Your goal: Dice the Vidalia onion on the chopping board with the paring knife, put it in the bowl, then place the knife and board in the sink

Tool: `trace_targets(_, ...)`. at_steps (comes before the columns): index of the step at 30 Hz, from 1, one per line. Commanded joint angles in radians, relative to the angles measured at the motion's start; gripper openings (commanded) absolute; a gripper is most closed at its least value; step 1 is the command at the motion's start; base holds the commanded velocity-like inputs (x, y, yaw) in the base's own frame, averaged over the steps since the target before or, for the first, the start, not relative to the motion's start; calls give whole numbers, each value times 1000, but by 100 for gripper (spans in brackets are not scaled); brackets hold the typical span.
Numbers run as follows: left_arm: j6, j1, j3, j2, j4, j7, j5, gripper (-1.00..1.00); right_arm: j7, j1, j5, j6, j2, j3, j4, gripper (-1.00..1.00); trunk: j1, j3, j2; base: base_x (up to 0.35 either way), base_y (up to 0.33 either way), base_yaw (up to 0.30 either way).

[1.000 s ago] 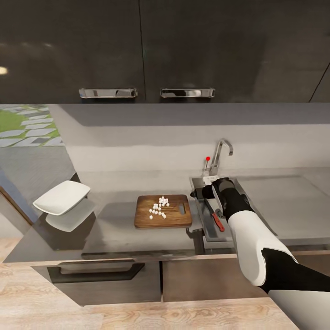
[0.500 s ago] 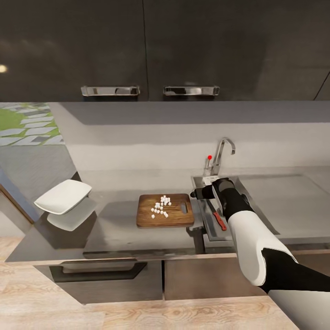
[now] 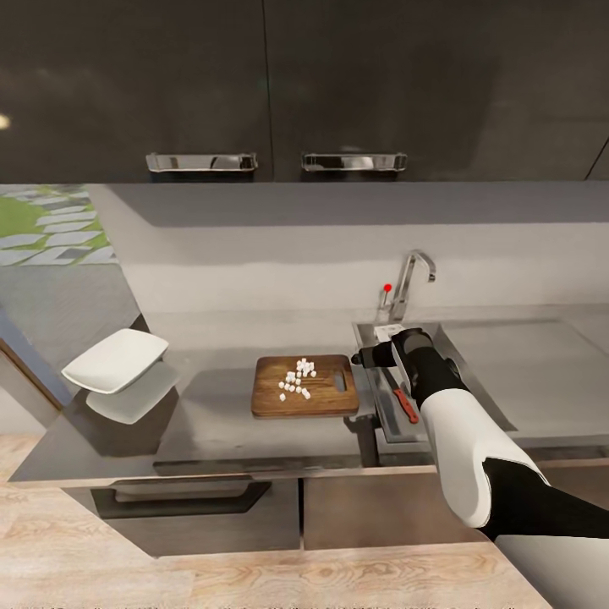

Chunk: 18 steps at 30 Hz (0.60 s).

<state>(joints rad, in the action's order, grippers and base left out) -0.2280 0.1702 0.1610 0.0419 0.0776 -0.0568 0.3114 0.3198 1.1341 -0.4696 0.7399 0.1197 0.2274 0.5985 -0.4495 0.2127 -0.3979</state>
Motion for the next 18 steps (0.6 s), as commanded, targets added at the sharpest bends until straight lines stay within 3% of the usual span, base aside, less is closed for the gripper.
trace_targets(1,-6,2,8,0,4,-1,6,100,8,1,-11,3,1,7,1,100,-1,3,-2,0,0,0)
trace_targets(18,-7,2,8,0,4,-1,6,100,9,1,-11,3,1,7,0,100,-1,29,-2,0,1,0)
